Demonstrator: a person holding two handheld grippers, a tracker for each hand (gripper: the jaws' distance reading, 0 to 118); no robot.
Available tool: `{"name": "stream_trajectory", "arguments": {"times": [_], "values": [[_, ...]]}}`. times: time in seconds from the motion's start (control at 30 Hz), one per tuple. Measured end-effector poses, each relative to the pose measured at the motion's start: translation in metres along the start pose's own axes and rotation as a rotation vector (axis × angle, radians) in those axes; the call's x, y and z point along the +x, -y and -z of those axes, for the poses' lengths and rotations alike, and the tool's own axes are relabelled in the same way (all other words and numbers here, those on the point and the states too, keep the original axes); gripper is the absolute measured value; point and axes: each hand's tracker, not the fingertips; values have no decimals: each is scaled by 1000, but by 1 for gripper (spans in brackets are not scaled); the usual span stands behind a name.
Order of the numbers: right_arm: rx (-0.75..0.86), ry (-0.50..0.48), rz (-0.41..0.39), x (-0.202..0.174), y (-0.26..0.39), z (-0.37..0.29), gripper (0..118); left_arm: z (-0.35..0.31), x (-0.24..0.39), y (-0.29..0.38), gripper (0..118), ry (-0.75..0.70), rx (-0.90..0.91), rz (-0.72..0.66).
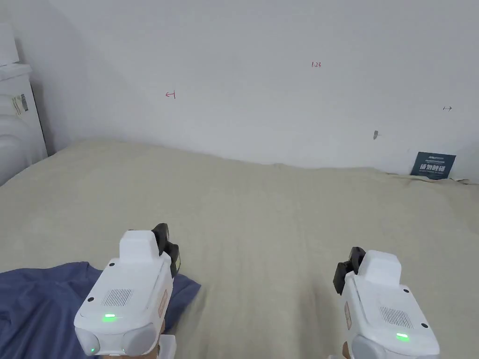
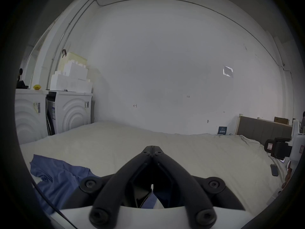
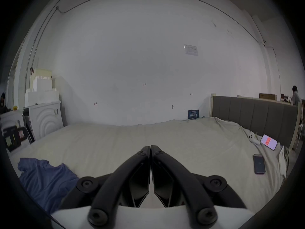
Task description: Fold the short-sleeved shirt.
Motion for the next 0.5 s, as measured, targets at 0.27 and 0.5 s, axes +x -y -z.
{"name": "stream_trajectory", "arguments": {"times": [0.27,0.5], "values": [[17,-8,-55,-8,0,-5,1,-6,0,-9,0,6,8,77],[-17,-43,-28,-13,2,-5,1,-13,-11,-9,0,14,-50,50]]}}
